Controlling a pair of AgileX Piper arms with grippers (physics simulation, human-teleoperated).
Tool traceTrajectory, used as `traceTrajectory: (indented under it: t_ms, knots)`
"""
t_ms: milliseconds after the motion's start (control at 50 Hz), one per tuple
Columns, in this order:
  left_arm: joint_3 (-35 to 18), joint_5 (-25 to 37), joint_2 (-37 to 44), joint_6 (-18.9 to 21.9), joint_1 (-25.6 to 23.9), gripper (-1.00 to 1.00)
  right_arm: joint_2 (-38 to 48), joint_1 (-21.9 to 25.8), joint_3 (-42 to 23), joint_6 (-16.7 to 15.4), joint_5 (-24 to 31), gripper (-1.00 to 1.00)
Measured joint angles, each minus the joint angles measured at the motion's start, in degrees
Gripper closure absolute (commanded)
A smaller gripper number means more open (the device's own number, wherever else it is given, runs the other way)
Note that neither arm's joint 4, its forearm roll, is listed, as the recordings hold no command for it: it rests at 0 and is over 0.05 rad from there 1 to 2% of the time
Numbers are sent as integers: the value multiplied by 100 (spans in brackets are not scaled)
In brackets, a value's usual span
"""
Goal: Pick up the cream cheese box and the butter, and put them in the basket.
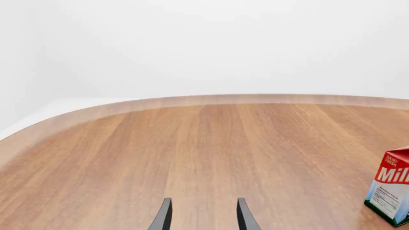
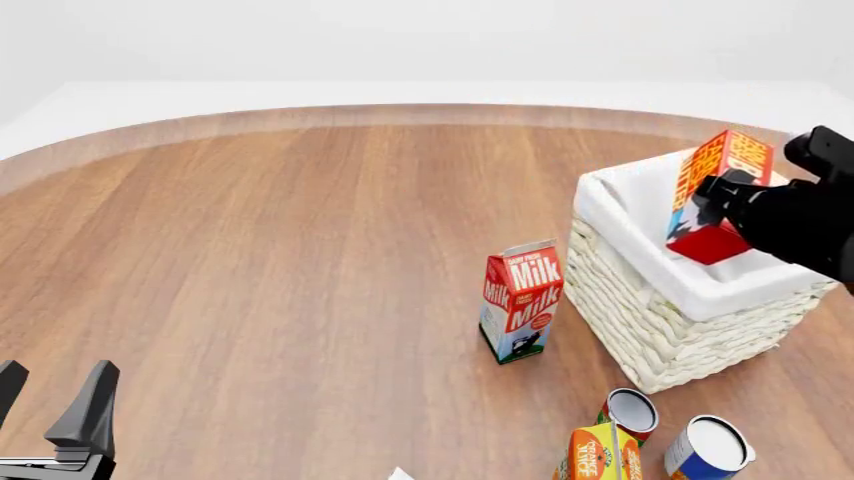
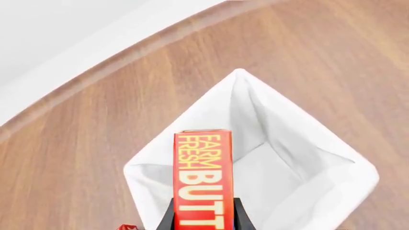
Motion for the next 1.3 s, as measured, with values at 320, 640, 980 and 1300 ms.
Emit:
traceTrajectory:
  t_ms: [320, 640, 980, 1300]
  knots:
    - [0, 0, 0, 0, 0, -100, 148, -8, 79, 32, -161, 100]
    - [0, 0, 0, 0, 0, -100, 218, 6, 69, 44, -216, 100]
    - [0, 0, 0, 0, 0, -100, 331, -51, 46, 38, -294, 100]
    - [0, 0, 0, 0, 0, -100, 481, -78, 48, 34, -453, 100]
